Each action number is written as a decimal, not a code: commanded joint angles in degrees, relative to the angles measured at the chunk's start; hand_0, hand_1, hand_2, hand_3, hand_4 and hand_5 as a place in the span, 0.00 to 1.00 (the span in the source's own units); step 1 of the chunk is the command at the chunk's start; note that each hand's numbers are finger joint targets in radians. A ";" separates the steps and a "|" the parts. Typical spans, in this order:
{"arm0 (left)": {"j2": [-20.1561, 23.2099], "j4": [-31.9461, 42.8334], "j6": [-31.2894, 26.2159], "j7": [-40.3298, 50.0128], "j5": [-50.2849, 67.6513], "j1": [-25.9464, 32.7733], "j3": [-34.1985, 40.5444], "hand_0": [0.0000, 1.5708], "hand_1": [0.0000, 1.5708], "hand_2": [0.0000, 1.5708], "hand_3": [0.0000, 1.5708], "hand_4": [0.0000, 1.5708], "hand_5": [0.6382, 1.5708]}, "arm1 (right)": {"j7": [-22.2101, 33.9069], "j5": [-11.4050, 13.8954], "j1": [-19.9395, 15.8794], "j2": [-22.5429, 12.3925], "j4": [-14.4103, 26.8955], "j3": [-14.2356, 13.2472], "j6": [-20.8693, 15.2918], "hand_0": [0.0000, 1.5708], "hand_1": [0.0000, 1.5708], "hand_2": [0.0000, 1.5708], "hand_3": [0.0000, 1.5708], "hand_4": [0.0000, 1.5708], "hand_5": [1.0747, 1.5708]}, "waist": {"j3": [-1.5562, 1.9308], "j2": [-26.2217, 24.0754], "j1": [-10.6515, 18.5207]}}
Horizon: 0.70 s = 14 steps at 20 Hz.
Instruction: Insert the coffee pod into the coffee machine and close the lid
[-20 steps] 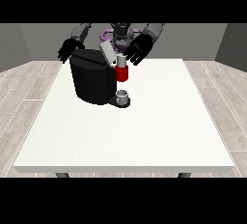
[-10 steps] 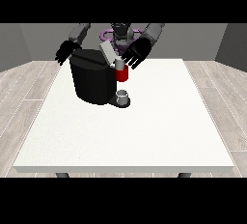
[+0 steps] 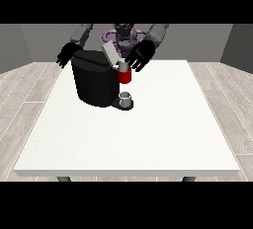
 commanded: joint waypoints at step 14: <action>2.56 1.48 0.18 -3.81 -1.60 1.88 0.42 0.71 0.71 0.74 0.63 0.28 1.00 | -0.36 0.84 1.20 0.61 -2.18 1.03 -0.94 0.00 0.00 0.00 0.00 0.27 1.00 | -0.03 1.99 -0.15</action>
